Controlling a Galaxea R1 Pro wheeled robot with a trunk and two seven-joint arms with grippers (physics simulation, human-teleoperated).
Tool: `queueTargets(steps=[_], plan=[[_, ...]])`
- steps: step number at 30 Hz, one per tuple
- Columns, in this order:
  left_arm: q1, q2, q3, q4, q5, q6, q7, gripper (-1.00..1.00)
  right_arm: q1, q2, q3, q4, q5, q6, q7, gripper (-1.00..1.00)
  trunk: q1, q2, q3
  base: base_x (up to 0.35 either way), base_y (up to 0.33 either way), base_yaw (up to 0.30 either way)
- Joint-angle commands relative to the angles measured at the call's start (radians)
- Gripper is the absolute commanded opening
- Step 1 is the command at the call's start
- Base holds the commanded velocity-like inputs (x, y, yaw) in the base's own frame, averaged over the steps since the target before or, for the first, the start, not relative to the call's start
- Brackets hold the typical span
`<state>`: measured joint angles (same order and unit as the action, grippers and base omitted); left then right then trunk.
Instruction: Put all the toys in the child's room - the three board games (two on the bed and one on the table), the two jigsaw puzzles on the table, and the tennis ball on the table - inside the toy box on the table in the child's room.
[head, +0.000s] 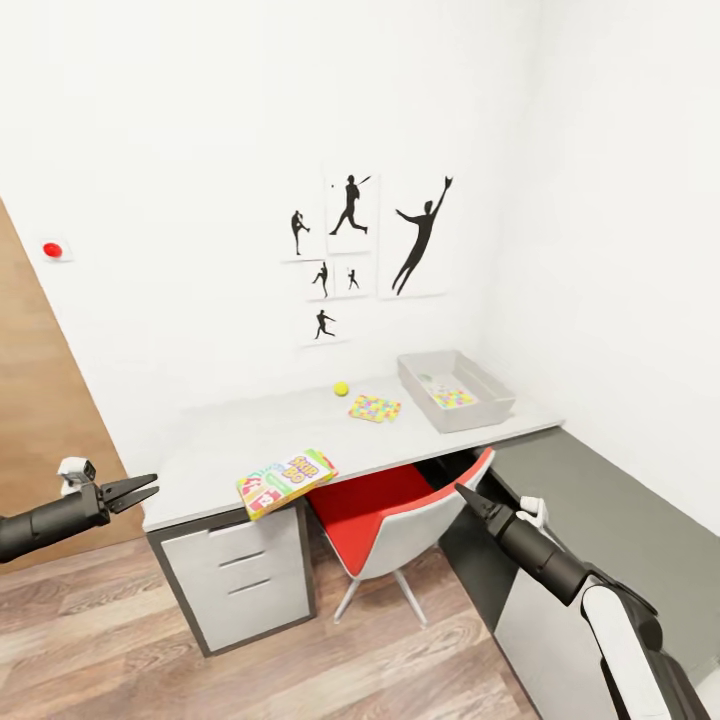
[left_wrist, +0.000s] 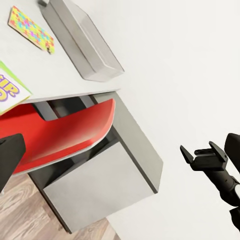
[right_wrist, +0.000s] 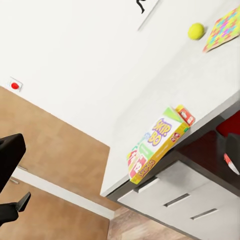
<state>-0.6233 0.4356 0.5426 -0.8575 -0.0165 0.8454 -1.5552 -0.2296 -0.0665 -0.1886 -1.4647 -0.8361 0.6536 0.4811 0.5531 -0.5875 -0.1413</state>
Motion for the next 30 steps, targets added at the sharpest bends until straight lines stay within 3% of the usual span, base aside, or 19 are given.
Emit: queueTargets(steps=[1,11,15,20,25,26,30], plan=[[-0.001,0.000,0.000,0.000,-0.002,0.011,-0.005,1.00,-0.001,0.000,-0.002,0.000,-0.005,0.008,0.001,1.00,0.000,-0.002,-0.002,0.000,-0.050,0.000],[0.000,-0.008,-0.005,0.001,-0.006,0.012,-0.003,1.00,-0.001,0.002,-0.001,0.000,-0.005,0.008,0.001,1.00,0.000,-0.002,-0.002,0.000,-0.012,0.000],[0.011,-0.020,-0.031,0.005,-0.030,0.015,-0.001,1.00,-0.001,0.003,0.000,0.000,-0.005,0.008,0.001,1.00,0.000,-0.002,-0.002,0.000,0.000,0.000],[0.018,-0.069,-0.057,0.030,-0.108,0.021,0.000,1.00,-0.001,0.004,0.000,0.000,-0.005,0.008,0.001,1.00,0.000,-0.002,-0.002,0.000,0.000,0.000],[0.019,-0.165,-0.063,0.073,-0.263,0.025,0.005,1.00,-0.001,0.008,0.000,0.000,-0.005,0.008,0.001,1.00,0.000,-0.002,-0.002,0.000,0.000,0.000],[0.019,-0.175,-0.063,0.076,-0.286,0.026,0.006,1.00,-0.001,0.007,0.000,0.000,-0.005,0.008,0.001,1.00,0.000,-0.002,-0.002,0.000,0.000,0.000],[0.019,-0.187,-0.061,0.085,-0.317,0.051,0.007,1.00,-0.001,0.008,0.000,0.000,-0.005,0.008,0.001,1.00,0.000,-0.002,-0.002,0.000,0.000,0.000]])
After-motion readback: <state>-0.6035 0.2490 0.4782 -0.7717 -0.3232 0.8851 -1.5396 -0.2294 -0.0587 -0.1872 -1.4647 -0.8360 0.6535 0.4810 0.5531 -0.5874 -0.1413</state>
